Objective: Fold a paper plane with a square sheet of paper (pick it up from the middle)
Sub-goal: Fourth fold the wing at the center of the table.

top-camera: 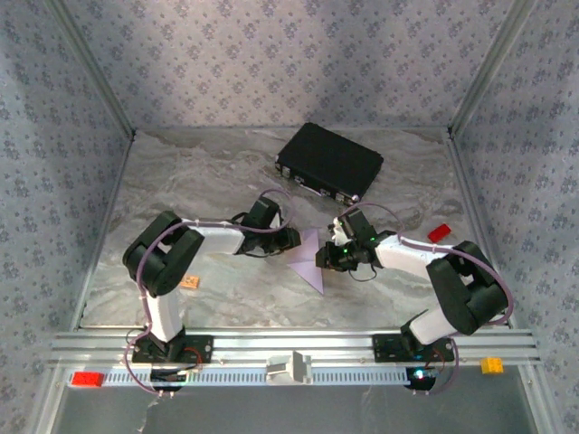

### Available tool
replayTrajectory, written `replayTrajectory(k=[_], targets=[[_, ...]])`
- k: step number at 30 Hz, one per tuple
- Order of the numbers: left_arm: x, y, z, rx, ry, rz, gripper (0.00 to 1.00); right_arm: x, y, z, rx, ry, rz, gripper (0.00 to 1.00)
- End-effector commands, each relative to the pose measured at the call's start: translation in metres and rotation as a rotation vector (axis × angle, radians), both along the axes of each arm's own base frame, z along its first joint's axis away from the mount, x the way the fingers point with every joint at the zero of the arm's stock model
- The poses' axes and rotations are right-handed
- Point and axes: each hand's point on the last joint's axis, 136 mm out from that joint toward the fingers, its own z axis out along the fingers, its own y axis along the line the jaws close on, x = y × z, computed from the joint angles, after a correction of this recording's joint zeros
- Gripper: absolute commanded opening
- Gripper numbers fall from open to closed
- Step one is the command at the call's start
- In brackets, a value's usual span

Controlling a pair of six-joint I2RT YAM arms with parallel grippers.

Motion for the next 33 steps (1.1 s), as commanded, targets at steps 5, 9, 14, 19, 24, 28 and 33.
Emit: replayTrajectory(k=[5,9,14,19,24,28,33], targets=[[-0.008,0.002,-0.014,0.022,0.052,-0.009,0.24,-0.002,0.006,0.007,0.035,-0.003,0.019,0.22],[-0.008,0.002,-0.014,0.023,0.052,-0.011,0.23,-0.004,0.002,0.004,0.007,0.005,0.012,0.21],[-0.007,0.003,-0.015,0.029,0.052,-0.003,0.23,-0.008,-0.008,0.002,-0.026,0.003,-0.008,0.23],[-0.007,0.003,-0.015,0.03,0.051,-0.003,0.23,-0.012,-0.001,0.006,0.015,0.005,0.01,0.23],[-0.008,0.003,-0.015,0.03,0.054,-0.003,0.22,-0.012,0.002,0.006,0.031,0.017,-0.003,0.22],[-0.008,0.004,-0.014,0.031,0.052,-0.001,0.22,-0.016,-0.004,0.001,-0.008,0.035,-0.016,0.22],[-0.009,0.004,-0.016,0.032,0.054,-0.001,0.22,-0.021,-0.002,0.004,0.017,0.032,-0.016,0.22]])
